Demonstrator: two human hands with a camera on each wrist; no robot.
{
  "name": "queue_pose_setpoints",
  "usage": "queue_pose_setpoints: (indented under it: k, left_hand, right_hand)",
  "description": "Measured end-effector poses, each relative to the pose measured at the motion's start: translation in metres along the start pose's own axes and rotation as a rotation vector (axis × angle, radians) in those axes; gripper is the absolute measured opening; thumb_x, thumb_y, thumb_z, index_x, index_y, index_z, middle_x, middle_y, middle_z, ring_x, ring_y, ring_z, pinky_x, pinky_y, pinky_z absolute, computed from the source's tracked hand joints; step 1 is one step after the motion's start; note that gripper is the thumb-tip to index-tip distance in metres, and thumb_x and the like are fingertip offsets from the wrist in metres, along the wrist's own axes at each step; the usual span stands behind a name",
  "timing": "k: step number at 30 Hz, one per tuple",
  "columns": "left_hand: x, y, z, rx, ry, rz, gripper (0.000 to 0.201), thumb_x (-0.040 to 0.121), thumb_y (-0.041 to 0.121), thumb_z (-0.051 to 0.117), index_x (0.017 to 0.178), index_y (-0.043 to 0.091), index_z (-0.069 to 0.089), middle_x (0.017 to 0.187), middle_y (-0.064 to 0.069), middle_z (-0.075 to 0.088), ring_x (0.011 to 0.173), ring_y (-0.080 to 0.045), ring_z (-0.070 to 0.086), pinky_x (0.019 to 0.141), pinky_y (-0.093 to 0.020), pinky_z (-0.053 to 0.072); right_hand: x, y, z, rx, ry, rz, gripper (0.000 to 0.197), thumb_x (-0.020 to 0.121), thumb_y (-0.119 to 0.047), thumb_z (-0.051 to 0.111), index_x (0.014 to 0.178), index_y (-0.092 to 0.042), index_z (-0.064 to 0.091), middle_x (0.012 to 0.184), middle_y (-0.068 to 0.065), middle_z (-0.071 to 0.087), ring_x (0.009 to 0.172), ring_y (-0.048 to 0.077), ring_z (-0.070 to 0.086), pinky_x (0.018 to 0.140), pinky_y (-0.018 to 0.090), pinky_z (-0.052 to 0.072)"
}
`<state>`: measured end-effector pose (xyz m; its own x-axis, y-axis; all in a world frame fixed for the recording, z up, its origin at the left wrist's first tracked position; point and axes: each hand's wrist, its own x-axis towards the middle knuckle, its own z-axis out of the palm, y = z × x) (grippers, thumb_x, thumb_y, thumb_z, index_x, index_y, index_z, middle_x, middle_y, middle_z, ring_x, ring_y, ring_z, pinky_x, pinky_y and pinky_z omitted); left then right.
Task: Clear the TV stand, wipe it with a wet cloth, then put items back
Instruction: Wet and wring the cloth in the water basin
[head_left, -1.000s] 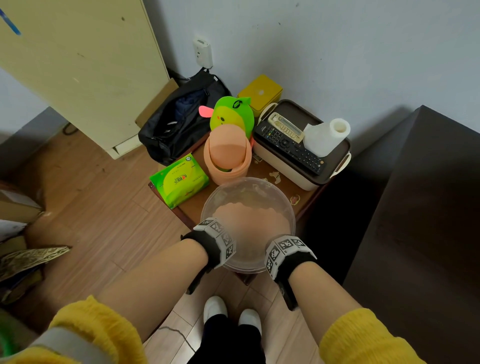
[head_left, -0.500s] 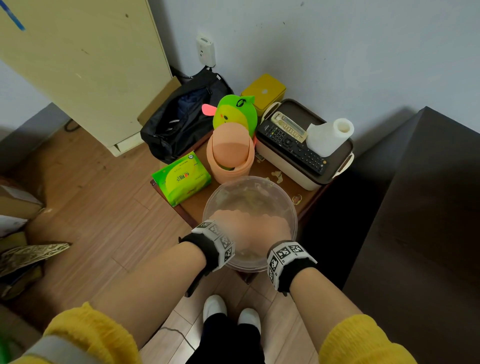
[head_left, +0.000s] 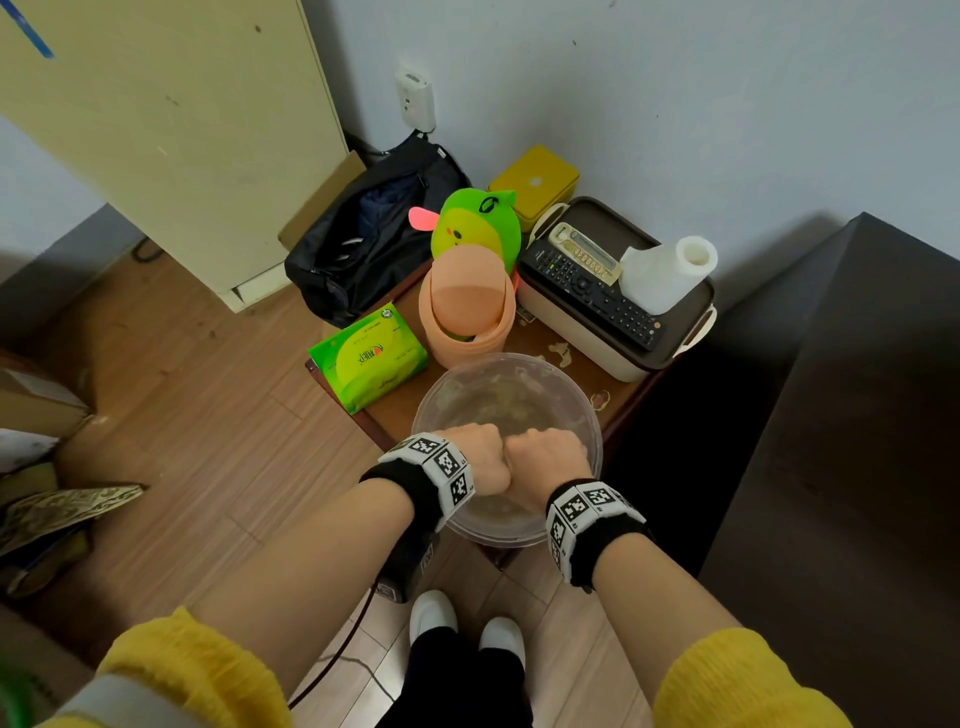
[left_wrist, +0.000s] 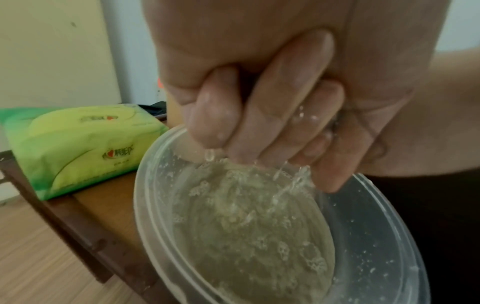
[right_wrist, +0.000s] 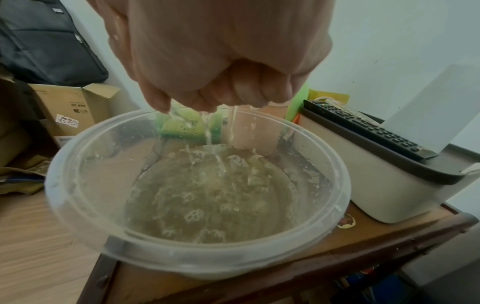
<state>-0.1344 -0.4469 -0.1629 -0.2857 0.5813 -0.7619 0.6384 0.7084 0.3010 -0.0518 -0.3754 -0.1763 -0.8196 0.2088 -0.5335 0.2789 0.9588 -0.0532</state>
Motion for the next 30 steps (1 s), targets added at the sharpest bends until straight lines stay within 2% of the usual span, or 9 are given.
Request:
queue_pose_setpoints:
  k: [4,8,12,16,19,21,23,26,30]
  left_hand:
    - [0.009,-0.006,0.001,-0.139,-0.097,-0.005,0.011,0.076,0.013,0.066,0.068,0.01,0.06,0.083,-0.018,0.066,0.071,-0.024,0.056,0.056,-0.025,0.042]
    - [0.015,-0.014,0.002,-0.214,-0.185,0.003,0.01,0.07,0.011,0.073,0.069,0.008,0.064,0.073,-0.007,0.062,0.073,-0.024,0.056,0.066,-0.029,0.045]
    - [0.017,-0.021,0.004,-0.269,-0.223,-0.029,0.027,0.067,0.009,0.072,0.05,0.013,0.051,0.055,-0.003,0.048,0.051,-0.018,0.039,0.052,-0.024,0.032]
    - [0.018,-0.028,0.009,-0.323,-0.22,-0.007,0.034,0.063,0.009,0.071,0.041,0.015,0.045,0.048,-0.003,0.043,0.048,-0.019,0.033,0.05,-0.025,0.027]
    - [0.018,-0.027,0.015,-0.239,-0.097,0.05,0.02,0.071,0.015,0.071,0.056,0.008,0.058,0.056,-0.005,0.053,0.057,-0.021,0.047,0.057,-0.029,0.038]
    - [0.015,-0.025,0.017,-0.089,-0.033,0.098,0.019,0.078,0.024,0.066,0.077,0.005,0.063,0.075,-0.013,0.064,0.07,-0.027,0.057,0.064,-0.032,0.045]
    - [0.013,-0.028,0.019,-0.005,-0.037,0.124,0.027,0.079,0.031,0.065,0.094,0.009,0.061,0.095,-0.013,0.067,0.087,-0.03,0.063,0.074,-0.035,0.05]
    - [0.012,-0.036,0.023,0.071,-0.072,0.11,0.041,0.081,0.035,0.061,0.114,0.012,0.052,0.113,-0.01,0.063,0.101,-0.03,0.061,0.085,-0.037,0.051]
    - [0.006,-0.04,0.024,0.373,0.052,0.13,0.038,0.092,0.022,0.054,0.127,0.013,0.046,0.126,-0.009,0.053,0.115,-0.03,0.055,0.088,-0.04,0.046]
  right_hand:
    - [0.0,-0.003,-0.002,0.028,-0.023,-0.008,0.03,0.086,-0.04,0.055,0.1,-0.015,0.064,0.094,0.004,0.069,0.087,0.032,0.067,0.074,0.042,0.055]
    - [0.002,-0.005,-0.002,0.028,-0.025,-0.026,0.034,0.085,-0.043,0.056,0.102,-0.014,0.063,0.094,0.004,0.069,0.086,0.03,0.067,0.073,0.041,0.056]
    - [0.002,-0.006,-0.003,0.044,-0.008,-0.054,0.036,0.086,-0.045,0.051,0.1,-0.013,0.062,0.095,0.006,0.069,0.086,0.033,0.067,0.071,0.039,0.053]
    - [0.002,-0.009,-0.002,0.059,0.011,-0.07,0.034,0.087,-0.042,0.05,0.097,-0.012,0.062,0.093,0.007,0.069,0.084,0.034,0.067,0.067,0.038,0.05]
    - [0.006,-0.007,0.002,0.061,0.034,-0.047,0.027,0.09,-0.031,0.047,0.102,-0.01,0.059,0.098,0.008,0.068,0.09,0.034,0.067,0.07,0.039,0.05]
    - [0.009,-0.006,0.007,0.053,0.023,-0.018,0.023,0.089,-0.023,0.048,0.107,-0.01,0.055,0.103,0.009,0.067,0.093,0.034,0.065,0.067,0.037,0.046]
    - [0.011,-0.007,0.014,0.102,-0.01,0.008,0.025,0.086,-0.02,0.053,0.109,-0.012,0.051,0.106,0.008,0.065,0.096,0.033,0.064,0.067,0.037,0.043]
    - [0.013,-0.009,0.025,0.254,-0.07,0.021,0.036,0.08,-0.032,0.058,0.109,-0.016,0.045,0.111,0.004,0.06,0.103,0.028,0.06,0.079,0.04,0.044]
    - [0.011,-0.01,0.024,0.492,-0.212,0.051,0.058,0.076,-0.058,0.058,0.116,-0.02,0.043,0.121,0.003,0.052,0.111,0.026,0.053,0.093,0.046,0.043]
